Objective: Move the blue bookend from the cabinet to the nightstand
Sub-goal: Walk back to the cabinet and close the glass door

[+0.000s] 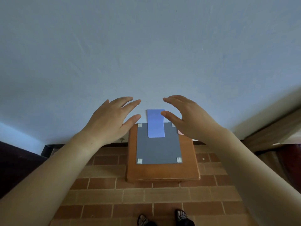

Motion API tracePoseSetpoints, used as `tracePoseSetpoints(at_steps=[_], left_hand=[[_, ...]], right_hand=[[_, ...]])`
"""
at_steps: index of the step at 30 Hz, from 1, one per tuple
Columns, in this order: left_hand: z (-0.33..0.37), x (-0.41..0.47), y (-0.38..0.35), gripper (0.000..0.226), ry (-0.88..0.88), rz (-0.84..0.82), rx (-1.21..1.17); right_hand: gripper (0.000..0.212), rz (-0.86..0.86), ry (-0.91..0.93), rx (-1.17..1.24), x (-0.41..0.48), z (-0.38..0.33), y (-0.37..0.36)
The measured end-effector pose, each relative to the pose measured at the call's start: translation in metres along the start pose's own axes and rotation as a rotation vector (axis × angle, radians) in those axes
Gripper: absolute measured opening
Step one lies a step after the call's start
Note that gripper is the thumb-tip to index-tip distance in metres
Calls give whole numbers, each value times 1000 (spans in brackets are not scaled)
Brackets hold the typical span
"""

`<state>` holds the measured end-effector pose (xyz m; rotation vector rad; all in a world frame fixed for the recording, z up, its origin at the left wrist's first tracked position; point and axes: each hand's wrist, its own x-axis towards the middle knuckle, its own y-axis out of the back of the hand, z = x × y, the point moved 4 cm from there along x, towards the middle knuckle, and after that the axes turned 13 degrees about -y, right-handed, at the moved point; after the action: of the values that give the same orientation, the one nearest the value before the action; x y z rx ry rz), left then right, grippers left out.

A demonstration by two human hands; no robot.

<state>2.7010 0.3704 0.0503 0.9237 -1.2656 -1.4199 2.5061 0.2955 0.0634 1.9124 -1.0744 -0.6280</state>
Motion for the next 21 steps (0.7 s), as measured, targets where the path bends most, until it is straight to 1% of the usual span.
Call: tracePoseSetpoints(at_steps=[2,5,9,15,17,21], left_hand=[[18,-10,7,63,24,41,-40],[51,-29,11,60,68,93,-103],[94,-55,12,58,155,173,-193],[144,-86,5,55,313,211,-158],[158,-99,0,53,384,226,-163],[179,-143,-10,59,617,233,-160]], right_hand=[[49,-4,22,-1,-12,-2,7],[51,-55,67,28,-35,-2,12],[60,-130,118,72,-68,5,12],[58,-253,286,72,-93,13,18],[56,-295,344,91,-96,11,15],[54,-433,500,107,-106,-6,-14]])
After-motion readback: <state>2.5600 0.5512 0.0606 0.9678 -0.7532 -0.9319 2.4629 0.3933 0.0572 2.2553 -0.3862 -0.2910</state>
